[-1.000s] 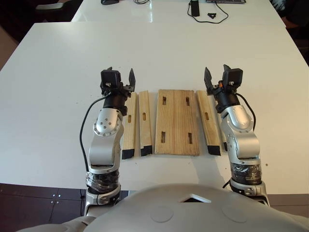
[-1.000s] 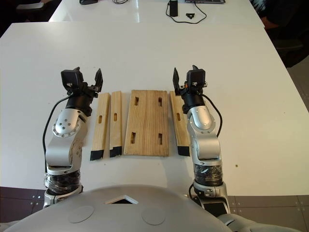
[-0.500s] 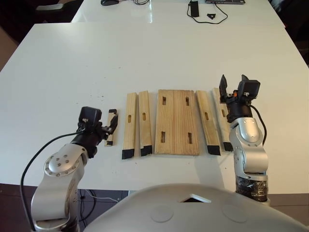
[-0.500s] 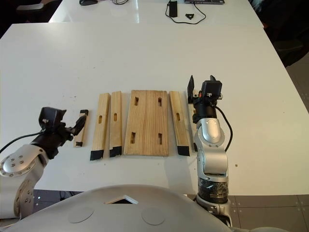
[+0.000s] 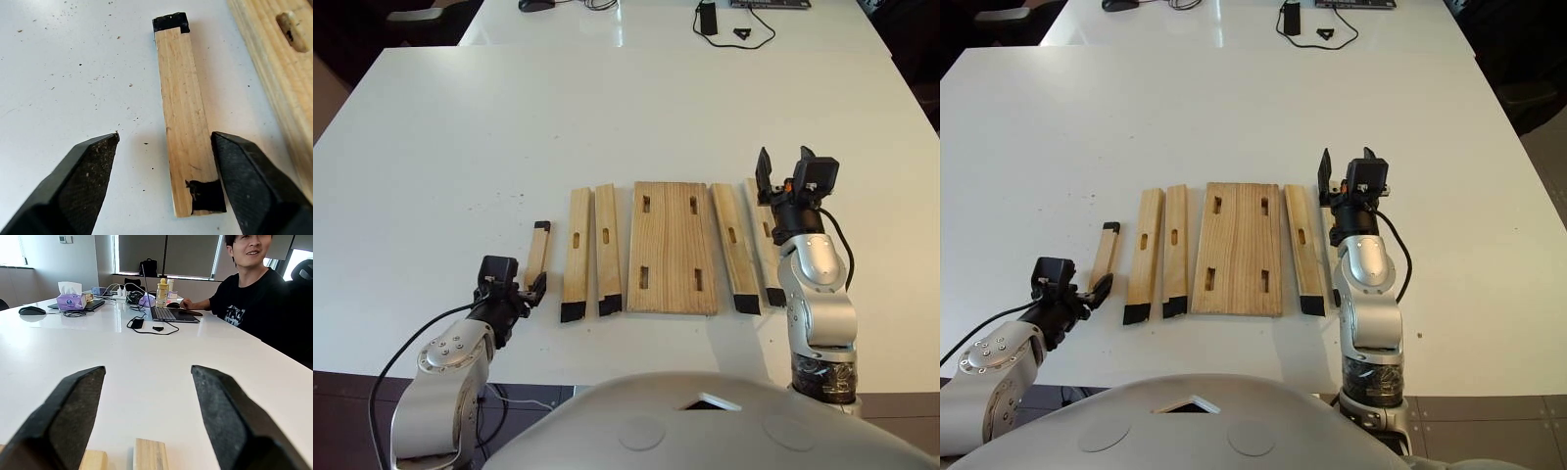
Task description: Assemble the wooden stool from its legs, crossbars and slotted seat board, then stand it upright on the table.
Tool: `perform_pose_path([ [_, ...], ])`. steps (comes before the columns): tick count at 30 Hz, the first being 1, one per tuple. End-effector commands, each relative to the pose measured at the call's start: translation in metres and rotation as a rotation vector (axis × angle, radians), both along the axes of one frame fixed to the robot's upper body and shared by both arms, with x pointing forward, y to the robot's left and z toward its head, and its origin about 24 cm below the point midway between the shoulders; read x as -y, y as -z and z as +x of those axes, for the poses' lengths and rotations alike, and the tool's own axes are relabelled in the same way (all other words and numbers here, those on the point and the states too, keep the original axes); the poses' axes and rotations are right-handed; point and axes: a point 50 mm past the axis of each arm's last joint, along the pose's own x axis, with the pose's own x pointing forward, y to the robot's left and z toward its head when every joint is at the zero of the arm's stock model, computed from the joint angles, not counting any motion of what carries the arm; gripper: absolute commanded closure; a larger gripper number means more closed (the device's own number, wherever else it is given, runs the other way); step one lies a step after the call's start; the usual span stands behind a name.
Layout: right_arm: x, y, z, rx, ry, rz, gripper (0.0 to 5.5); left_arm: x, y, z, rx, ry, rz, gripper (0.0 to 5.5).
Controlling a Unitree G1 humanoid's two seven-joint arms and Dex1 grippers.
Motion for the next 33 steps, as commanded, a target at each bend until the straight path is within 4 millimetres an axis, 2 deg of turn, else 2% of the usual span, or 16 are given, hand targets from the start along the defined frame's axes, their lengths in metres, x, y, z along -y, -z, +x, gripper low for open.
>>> perform_pose_path([
  [1,-0.002,-0.001,0.004,-0.002,-0.016,0.005,2.28,0.001,0.021,-0.013,-0.088,0.017,-0.012,2.57],
  [6,0.002,-0.003,0.008,0.007,-0.005,-0.002,2.28,-0.015,0.033,-0.014,-0.100,-0.005,0.049,3.46],
  [10,0.000,-0.004,0.008,0.012,-0.016,-0.007,2.28,-0.013,0.026,-0.001,-0.043,0.006,0.046,4.13],
  [15,0.000,-0.006,0.009,0.021,-0.038,-0.008,2.28,-0.005,0.015,0.014,0.054,0.016,-0.004,4.19],
  [19,0.004,-0.031,0.018,0.119,-0.179,0.019,2.28,0.008,-0.030,0.053,0.368,0.089,-0.061,4.19],
  [22,0.020,-0.056,0.029,0.176,-0.322,0.032,2.28,0.031,-0.086,0.081,0.700,0.274,-0.122,4.19],
  [24,0.024,-0.075,0.033,0.184,-0.538,0.133,2.28,0.046,-0.118,0.094,0.846,0.439,-0.234,4.19],
  [27,0.014,-0.102,0.026,0.190,-0.917,0.224,2.28,0.067,-0.143,0.098,0.902,0.711,-0.479,4.19],
  [29,0.006,-0.119,0.017,0.192,-1.170,0.257,2.28,0.081,-0.153,0.096,0.862,0.883,-0.654,4.19],
  [31,0.003,-0.127,0.011,0.172,-1.339,0.287,2.28,0.091,-0.158,0.093,0.820,1.007,-0.773,4.19],
  [33,0.001,-0.130,0.009,0.150,-1.433,0.308,2.28,0.098,-0.162,0.093,0.790,1.072,-0.856,4.19],
])
